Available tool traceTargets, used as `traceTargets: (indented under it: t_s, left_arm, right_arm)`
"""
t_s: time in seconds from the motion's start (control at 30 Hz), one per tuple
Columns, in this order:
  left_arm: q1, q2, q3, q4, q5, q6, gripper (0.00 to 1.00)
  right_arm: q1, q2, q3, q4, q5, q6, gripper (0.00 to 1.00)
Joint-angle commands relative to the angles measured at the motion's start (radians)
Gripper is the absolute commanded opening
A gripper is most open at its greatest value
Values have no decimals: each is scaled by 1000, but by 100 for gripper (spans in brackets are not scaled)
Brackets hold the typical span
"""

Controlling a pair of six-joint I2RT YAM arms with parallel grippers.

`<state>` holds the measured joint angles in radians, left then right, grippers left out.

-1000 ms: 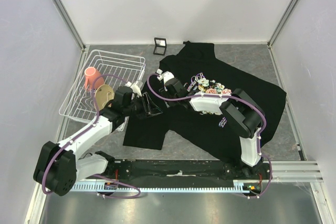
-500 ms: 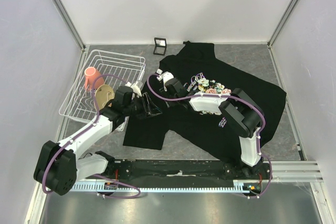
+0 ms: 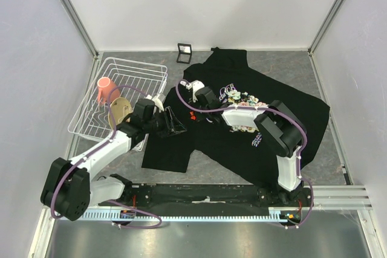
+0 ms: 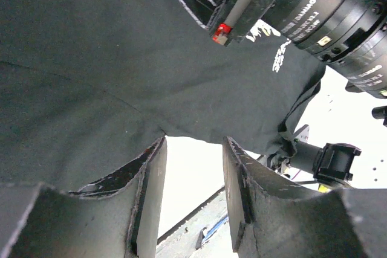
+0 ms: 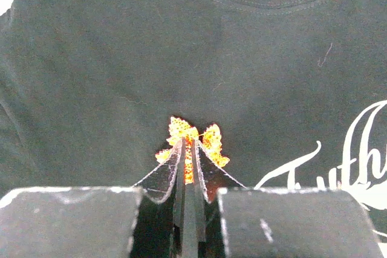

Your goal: Remove the brooch from the garment

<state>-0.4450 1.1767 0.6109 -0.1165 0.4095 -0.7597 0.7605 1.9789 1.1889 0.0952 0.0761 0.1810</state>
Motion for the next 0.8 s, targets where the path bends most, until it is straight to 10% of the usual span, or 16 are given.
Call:
traceTargets:
  t_s: [0.0, 0.33, 0.77]
  left_arm:
    - [-3, 21, 33, 43, -28, 39, 49]
    - [-3, 175, 135, 54, -47, 40, 46]
    - [-3, 64, 13, 106, -48, -15, 45]
  right_arm:
    - [-26, -46, -37, 46, -99, 52, 12]
    - [-33, -83, -68, 58, -81, 52, 44]
    - [8, -16, -14, 17, 42, 77, 53]
